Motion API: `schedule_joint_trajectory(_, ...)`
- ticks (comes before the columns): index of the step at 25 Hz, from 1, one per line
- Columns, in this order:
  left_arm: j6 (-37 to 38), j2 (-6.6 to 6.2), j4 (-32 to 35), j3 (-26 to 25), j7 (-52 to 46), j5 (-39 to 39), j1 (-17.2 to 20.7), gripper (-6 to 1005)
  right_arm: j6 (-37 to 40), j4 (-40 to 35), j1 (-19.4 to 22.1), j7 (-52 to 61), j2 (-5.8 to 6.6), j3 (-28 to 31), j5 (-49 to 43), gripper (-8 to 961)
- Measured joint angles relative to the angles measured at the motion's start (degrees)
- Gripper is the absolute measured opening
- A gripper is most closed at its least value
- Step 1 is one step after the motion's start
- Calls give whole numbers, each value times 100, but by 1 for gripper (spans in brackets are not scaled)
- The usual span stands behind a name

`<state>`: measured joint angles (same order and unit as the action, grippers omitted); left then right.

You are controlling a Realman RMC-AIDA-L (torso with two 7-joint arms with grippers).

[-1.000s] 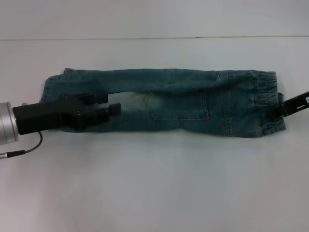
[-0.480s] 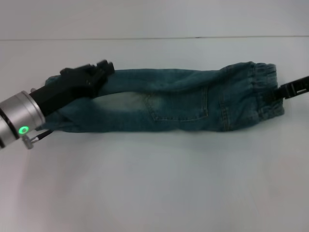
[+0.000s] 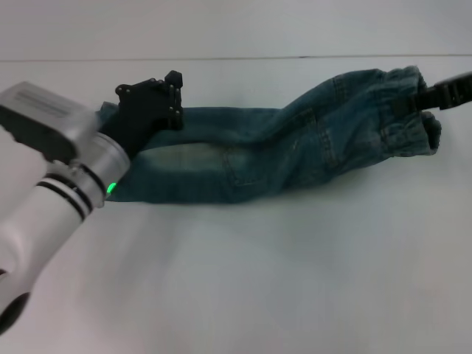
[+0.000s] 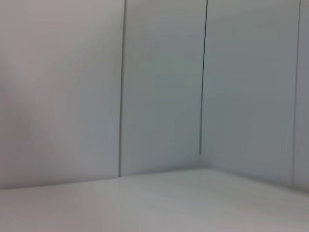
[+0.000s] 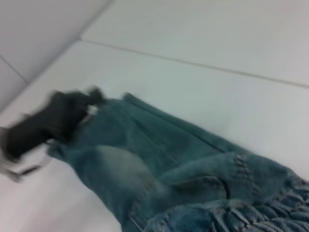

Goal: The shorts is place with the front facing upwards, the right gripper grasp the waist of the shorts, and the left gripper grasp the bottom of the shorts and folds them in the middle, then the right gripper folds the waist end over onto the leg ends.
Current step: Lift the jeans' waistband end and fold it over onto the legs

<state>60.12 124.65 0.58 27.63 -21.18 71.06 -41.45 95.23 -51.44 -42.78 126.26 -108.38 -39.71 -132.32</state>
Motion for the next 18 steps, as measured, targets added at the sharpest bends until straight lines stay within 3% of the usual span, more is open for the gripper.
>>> schedule_joint_trajectory(5, -369, -2, -749, -1042, 2294, -242, -273, 10, 538, -343, -29, 77, 15, 163, 362, 94)
schedule_joint_trajectory(8, -528, -3, -1039, -1392, 3309, -213, -321, 13, 889, -521, -79, 139, 23, 368, 550, 95)
schedule_joint_trajectory(11, -761, -3, -1241, -1399, 3785, -56, -364, 13, 1131, -654, -146, 207, 25, 531, 707, 95)
schedule_joint_trajectory(18, -891, -2, -1706, -1439, 3867, 1141, -347, 12, 1299, -886, -291, 465, 28, 601, 967, 95)
